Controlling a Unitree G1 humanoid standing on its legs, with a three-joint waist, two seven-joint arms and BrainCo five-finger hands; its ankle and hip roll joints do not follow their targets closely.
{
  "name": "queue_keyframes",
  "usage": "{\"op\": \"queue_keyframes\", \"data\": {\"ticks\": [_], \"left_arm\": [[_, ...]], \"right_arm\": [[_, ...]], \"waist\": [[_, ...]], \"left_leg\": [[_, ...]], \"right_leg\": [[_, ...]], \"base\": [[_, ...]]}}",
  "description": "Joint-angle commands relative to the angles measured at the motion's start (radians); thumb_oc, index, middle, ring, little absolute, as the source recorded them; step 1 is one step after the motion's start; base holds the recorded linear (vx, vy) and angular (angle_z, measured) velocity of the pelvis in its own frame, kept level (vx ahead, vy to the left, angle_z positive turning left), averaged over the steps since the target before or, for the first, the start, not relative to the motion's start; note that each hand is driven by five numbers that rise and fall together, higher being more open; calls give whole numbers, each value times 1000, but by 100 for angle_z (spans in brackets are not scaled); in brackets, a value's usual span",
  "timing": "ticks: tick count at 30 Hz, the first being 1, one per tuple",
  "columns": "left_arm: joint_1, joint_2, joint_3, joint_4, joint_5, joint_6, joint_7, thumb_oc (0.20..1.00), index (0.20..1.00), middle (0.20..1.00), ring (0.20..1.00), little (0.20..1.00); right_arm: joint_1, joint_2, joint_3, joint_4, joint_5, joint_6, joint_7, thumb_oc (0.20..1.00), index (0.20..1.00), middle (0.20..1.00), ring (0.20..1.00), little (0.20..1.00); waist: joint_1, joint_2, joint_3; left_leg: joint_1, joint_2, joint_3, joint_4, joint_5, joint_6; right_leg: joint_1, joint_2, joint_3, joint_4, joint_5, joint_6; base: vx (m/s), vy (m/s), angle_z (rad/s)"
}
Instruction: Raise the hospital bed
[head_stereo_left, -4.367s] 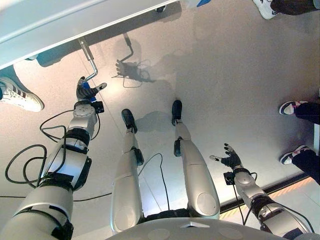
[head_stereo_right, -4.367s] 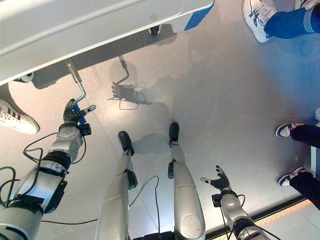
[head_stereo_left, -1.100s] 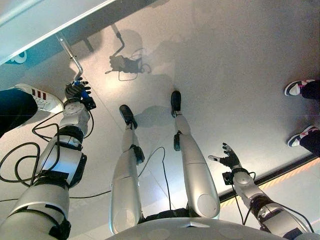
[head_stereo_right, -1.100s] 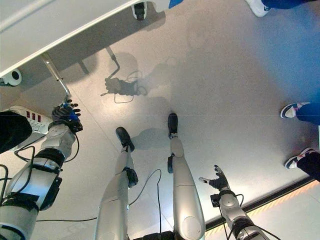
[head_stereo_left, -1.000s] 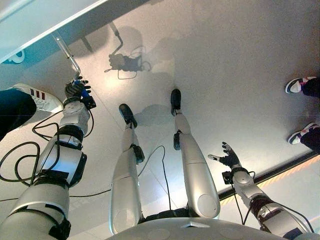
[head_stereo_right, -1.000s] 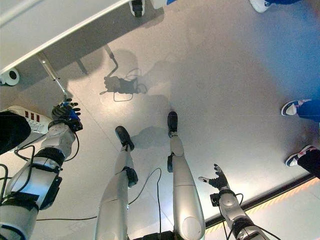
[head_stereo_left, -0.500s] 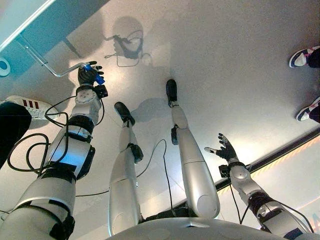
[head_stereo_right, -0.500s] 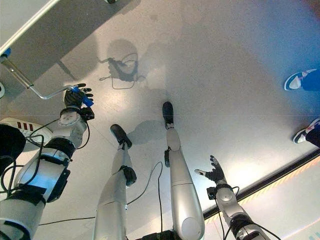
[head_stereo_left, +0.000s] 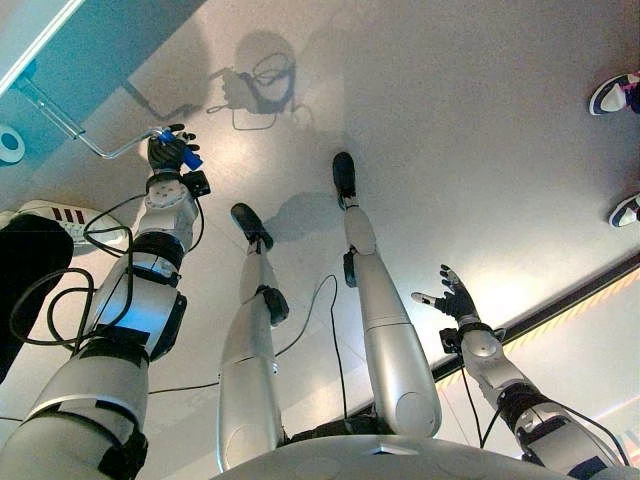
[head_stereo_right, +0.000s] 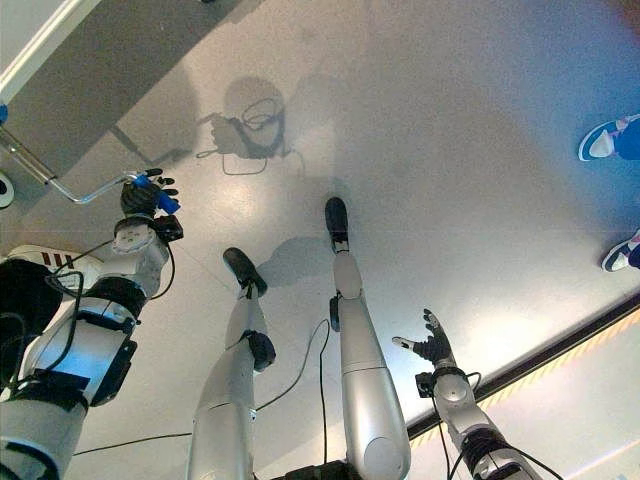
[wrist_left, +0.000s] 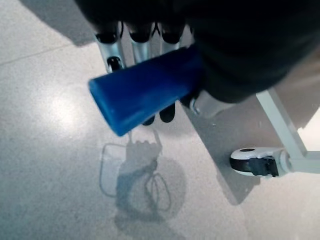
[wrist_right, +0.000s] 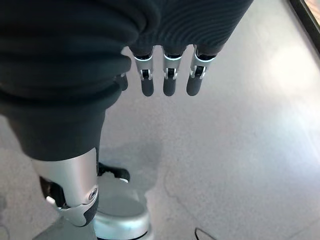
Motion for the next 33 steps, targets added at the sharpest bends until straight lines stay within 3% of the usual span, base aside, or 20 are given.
{"op": "queue_keyframes", "data": {"ticks": [1, 9, 11, 33], "left_arm": [[-107, -212, -67, -106, 57, -32, -84, 200, 200, 200, 200, 200], [-69, -216, -93, -203, 54, -41, -90, 200, 200, 200, 200, 200], [-60, -212, -94, -217, 53, -42, -89, 200, 200, 200, 200, 200], [115, -54, -102, -504, 2, -65, -106, 200, 200, 200, 200, 200]], "right_arm": [[128, -111, -8, -53, -8, -20, -14, 1000, 1000, 1000, 1000, 1000], [150, -105, -18, -37, -7, -15, -5, 1000, 1000, 1000, 1000, 1000], [147, -104, -16, -36, -8, -14, -5, 1000, 1000, 1000, 1000, 1000], [149, -67, -47, 39, 12, 27, 1, 1000, 1000, 1000, 1000, 1000]], "waist": [[-63, 97, 17], [-53, 121, 17], [-53, 117, 17], [43, 107, 17]], "left_leg": [[30, 93, -48, 102, -30, -67], [69, 75, -78, 110, -32, -62], [51, 72, -71, 116, 0, -55], [110, 37, -175, 141, 7, -35]], "right_leg": [[14, 39, 3, 104, -77, 108], [77, 25, -23, 108, -83, 100], [66, 22, -27, 105, -49, 90], [205, -51, -125, 166, -97, 87]], "base": [[0, 0, 0], [-14, -31, 8], [-91, -61, 9], [-17, 15, 18]]}}
